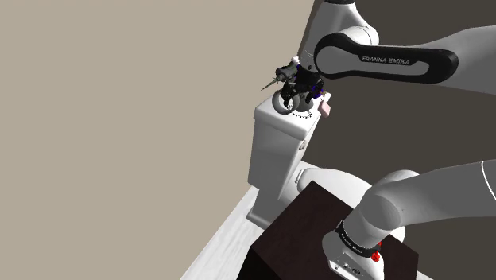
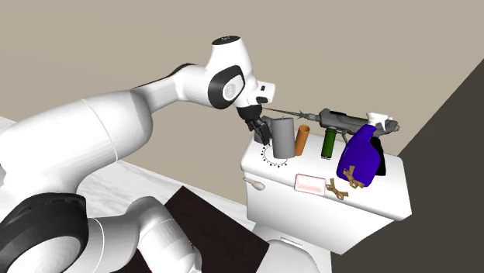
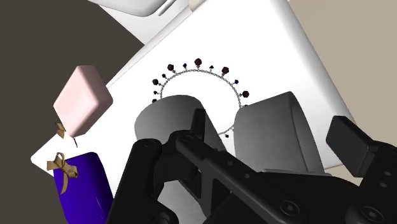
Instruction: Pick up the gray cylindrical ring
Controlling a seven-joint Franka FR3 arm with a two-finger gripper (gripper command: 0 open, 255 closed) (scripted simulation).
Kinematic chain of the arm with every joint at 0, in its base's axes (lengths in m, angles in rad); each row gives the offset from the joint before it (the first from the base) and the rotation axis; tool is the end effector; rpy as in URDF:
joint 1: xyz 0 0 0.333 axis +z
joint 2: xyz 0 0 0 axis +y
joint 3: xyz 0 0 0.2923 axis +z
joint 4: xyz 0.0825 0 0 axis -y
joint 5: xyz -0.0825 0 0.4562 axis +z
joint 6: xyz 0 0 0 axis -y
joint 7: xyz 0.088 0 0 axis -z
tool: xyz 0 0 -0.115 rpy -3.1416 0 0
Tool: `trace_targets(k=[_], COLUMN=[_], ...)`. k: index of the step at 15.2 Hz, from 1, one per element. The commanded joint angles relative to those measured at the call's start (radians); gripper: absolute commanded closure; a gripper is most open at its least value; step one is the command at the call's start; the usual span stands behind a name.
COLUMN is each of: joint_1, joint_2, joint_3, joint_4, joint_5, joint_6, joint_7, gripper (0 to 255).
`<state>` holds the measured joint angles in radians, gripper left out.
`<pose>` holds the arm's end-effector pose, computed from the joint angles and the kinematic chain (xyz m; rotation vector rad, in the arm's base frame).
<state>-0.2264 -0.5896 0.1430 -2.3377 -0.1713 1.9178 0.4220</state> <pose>0.4744 -0.0493 0.5234 2.8287 -0.6885 0.2920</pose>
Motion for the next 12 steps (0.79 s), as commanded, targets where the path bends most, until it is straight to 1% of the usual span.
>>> trace_targets(k=[1,10,12], joint_1=[0.000,0.000,0.000], joint_2=[0.000,-0.001,0.000], joint_3=[0.000,0.000,0.000], joint_4=[-0.003,-0.003,0.024], joint_5=[0.000,0.000,0.001], joint_6=[0.003,0.003,-0.023], joint_7=[0.001,0.001,-0.005], gripper=[255,255,255])
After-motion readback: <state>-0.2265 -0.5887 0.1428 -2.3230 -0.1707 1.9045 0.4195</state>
